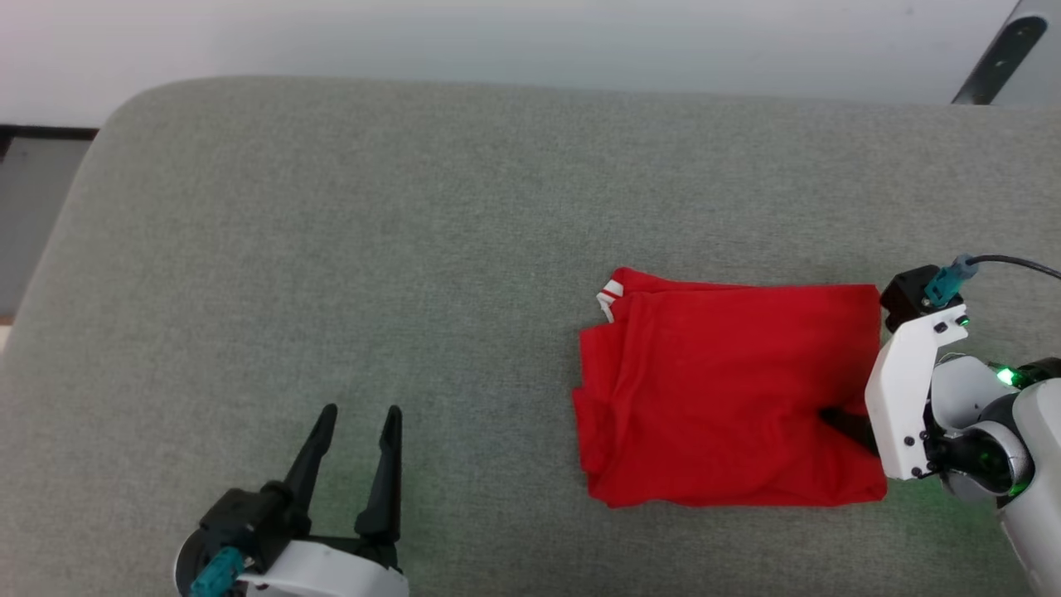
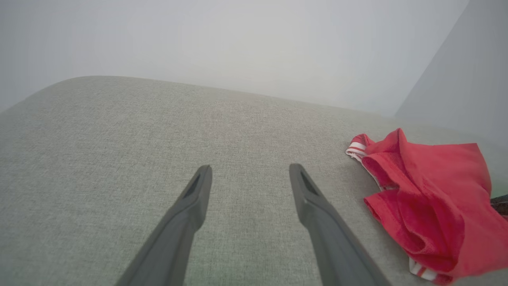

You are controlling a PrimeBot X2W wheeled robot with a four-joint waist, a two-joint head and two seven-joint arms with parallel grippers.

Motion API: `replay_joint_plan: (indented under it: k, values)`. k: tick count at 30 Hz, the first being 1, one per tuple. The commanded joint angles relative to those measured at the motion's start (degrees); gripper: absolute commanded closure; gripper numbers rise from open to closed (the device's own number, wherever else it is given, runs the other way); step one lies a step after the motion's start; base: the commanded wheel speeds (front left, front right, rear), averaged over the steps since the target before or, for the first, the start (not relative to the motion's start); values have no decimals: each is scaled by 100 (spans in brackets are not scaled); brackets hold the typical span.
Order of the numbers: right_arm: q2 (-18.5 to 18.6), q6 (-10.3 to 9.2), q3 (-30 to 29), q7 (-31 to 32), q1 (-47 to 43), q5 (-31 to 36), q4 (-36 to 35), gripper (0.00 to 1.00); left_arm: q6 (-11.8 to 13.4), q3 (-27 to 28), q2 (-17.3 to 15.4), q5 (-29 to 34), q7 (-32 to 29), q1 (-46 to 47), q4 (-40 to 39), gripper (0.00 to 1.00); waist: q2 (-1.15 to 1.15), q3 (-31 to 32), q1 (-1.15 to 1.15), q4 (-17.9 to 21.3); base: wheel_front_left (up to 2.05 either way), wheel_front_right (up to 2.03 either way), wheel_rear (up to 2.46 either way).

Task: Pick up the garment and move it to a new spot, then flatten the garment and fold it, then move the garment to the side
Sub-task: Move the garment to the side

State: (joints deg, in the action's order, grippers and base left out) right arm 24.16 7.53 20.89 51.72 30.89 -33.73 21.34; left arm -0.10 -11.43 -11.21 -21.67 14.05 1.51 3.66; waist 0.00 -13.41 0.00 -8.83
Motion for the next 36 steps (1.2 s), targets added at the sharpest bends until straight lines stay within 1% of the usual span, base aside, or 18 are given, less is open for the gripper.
replay_joint_plan:
  k: [1, 2, 3, 4, 5, 8, 11, 15, 18, 23, 27, 32, 36]
  values:
    - [-107, -10, 163, -8, -145, -4, 233, 0, -39, -13, 24, 28, 27, 94, 36, 0, 0, -79, 0, -76, 0, 0, 0]
    - [-104, -10, 245, -35, -145, -32, 276, 0, -49, -20, 39, 31, 38, 124, 62, 0, 0, -92, 0, -90, 0, 0, 0]
    - [-107, -10, 269, -89, -149, -53, 318, 14, -53, -27, 50, 33, 46, 149, 93, 0, 0, -104, 0, -101, 0, 0, 0]
    - [-102, -11, 295, -124, -150, -94, 363, 60, -69, -32, 58, 39, 49, 178, 128, 0, 0, -112, 0, -111, 0, 0, 0]
    - [-107, -10, 343, -164, -157, -131, 396, 100, -79, -36, 67, 46, 59, 201, 161, 0, 0, -115, 0, -117, 0, 0, 0]
    - [-85, -11, 402, -295, -161, -235, 456, 100, -96, -32, 87, 58, 76, 262, 235, 0, 0, -106, 0, -112, 0, 0, 0]
    - [-40, -12, 348, -555, -142, -314, 459, 100, -127, -2, 88, 94, 100, 283, 282, 0, 0, -48, 0, -71, 0, 0, 0]
    - [-32, -12, 196, -832, -88, -410, 418, 100, -140, 41, 81, 117, 103, 272, 301, 0, 0, 15, 0, 13, 0, 0, 0]
    - [40, -12, -51, -1111, -63, -540, 337, 100, -152, 87, 71, 138, 111, 244, 275, 0, 0, 52, 0, 154, 0, 0, 0]
    - [361, -11, -456, -1363, -177, -682, 110, 100, -235, 108, 31, 197, 111, 335, 200, 0, 0, 21, 0, 418, 0, 0, 0]
    - [753, -10, -908, -1383, -352, -652, -111, 100, -274, 112, -6, 282, 112, 479, 111, 0, 0, -94, 0, 637, 0, 0, 0]
    - [1178, -10, -1566, -1297, -475, -436, -332, 100, -309, 131, -133, 353, 105, 695, -34, 0, 0, -311, 0, 915, 0, 0, 0]
    - [1383, -10, -2069, -1241, -335, -144, -360, 100, -323, 123, -257, 425, 58, 906, -210, 0, 0, -515, 0, 1073, 0, 0, 0]
